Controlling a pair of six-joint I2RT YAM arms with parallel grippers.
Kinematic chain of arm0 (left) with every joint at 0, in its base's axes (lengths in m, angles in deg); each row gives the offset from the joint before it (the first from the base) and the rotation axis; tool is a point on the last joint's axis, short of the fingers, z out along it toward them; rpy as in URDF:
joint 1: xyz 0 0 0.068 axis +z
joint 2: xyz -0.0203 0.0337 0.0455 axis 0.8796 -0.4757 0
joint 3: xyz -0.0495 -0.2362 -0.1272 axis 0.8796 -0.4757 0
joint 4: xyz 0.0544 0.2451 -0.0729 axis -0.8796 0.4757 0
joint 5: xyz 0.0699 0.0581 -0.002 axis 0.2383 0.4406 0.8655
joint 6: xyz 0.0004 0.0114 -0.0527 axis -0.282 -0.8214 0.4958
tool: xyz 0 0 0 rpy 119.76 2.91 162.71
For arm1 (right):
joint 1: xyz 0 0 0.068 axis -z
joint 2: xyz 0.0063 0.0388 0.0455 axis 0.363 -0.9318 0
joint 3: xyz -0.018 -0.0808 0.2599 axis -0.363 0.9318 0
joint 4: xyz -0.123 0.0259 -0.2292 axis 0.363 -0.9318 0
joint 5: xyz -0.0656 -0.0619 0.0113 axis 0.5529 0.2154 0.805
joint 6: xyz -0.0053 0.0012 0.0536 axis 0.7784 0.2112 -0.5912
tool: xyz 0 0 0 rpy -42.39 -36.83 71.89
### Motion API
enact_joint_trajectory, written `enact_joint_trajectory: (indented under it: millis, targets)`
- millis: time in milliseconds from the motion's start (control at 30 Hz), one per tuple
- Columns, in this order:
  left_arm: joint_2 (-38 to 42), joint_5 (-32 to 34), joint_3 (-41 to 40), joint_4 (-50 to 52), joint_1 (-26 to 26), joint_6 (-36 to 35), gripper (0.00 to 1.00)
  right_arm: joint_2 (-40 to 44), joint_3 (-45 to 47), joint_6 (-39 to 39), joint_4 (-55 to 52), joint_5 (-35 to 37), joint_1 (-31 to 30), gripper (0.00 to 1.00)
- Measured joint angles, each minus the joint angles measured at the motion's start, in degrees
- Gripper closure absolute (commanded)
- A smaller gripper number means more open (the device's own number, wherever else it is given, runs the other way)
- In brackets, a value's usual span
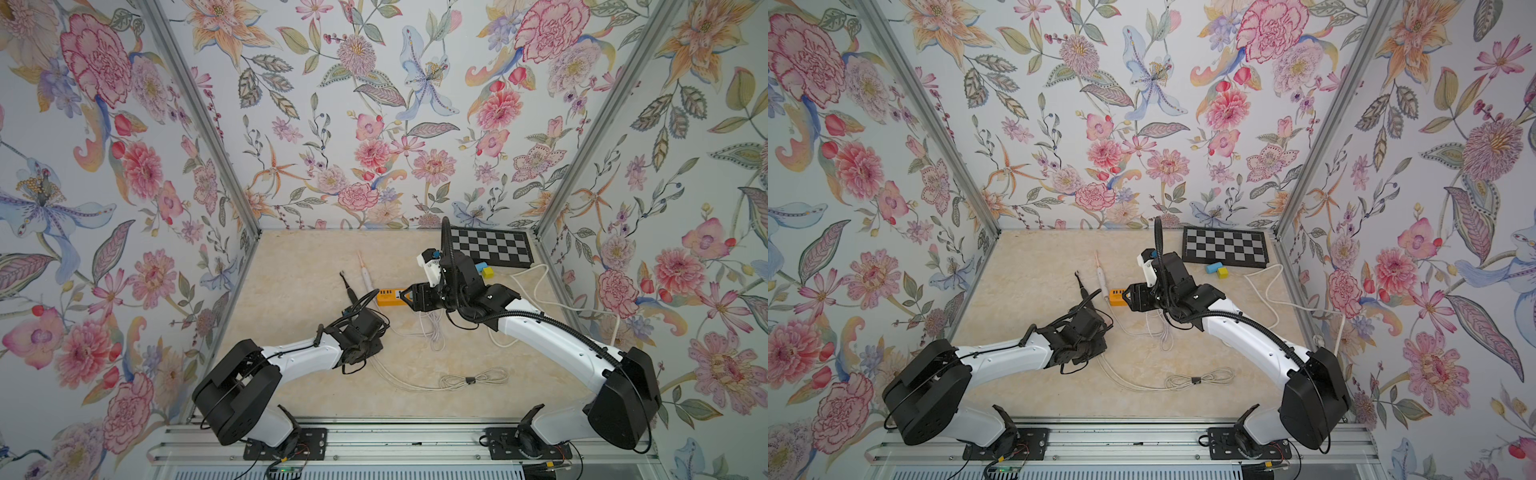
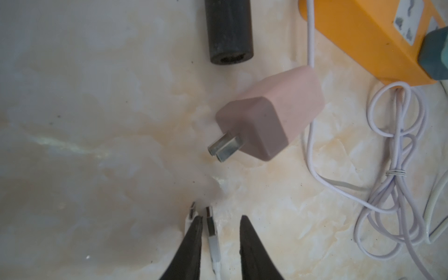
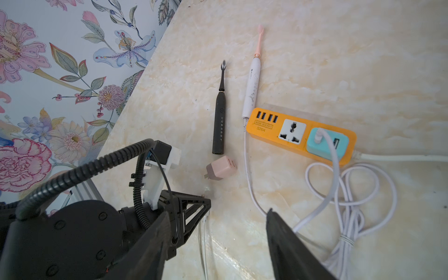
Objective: Charge the electric toothbrush
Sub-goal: Pick up the charging cable from the center of the board.
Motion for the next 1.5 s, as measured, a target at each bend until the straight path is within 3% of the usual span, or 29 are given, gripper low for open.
enact_joint_trajectory:
  millis: [133, 267, 533, 700, 833, 1133, 1400, 1500]
  targets:
    - [-1.62, -0.44, 0.17, -0.98, 0.0, -0.37, 0.85, 1.2, 1.4, 0.0, -0.07, 0.44, 0.22, 0.33]
    - [-2.82, -0.66, 0.72, -1.64, -0.04, -0.52, 1.0, 2.12, 2.05, -0.24, -0.07, 0.9, 0.63, 0.32]
    - [1.29, -2.03, 0.44, -5.31, 0.0, -5.73, 1.0, 3.89, 4.96, -4.02, 4.2, -1.36, 1.31, 0.28]
    - [15.04, -7.48, -2.71, -23.96, 2.78, -7.39, 1.0, 7.98, 13.79, -9.18, 15.85, -5.79, 1.51, 0.22]
    - [19.32, -9.75, -2.1, -35.89, 6.05, -7.58, 1.0, 11.06, 21.88, -15.3, 30.36, -9.25, 1.73, 0.15]
    - [14.64, -13.84, -2.73, -59.21, 6.86, -1.2, 1.0, 9.79, 30.77, -29.73, 62.84, -11.61, 2.47, 0.34]
    - [12.46, -13.77, -4.44, -66.47, 6.75, 2.21, 1.0, 3.43, 32.46, -36.11, 80.39, -9.14, 0.61, 0.29]
    - [12.11, -13.7, -4.44, -68.24, 6.75, 3.08, 1.0, 1.27, 32.44, -37.57, 84.46, -8.63, -0.17, 0.38]
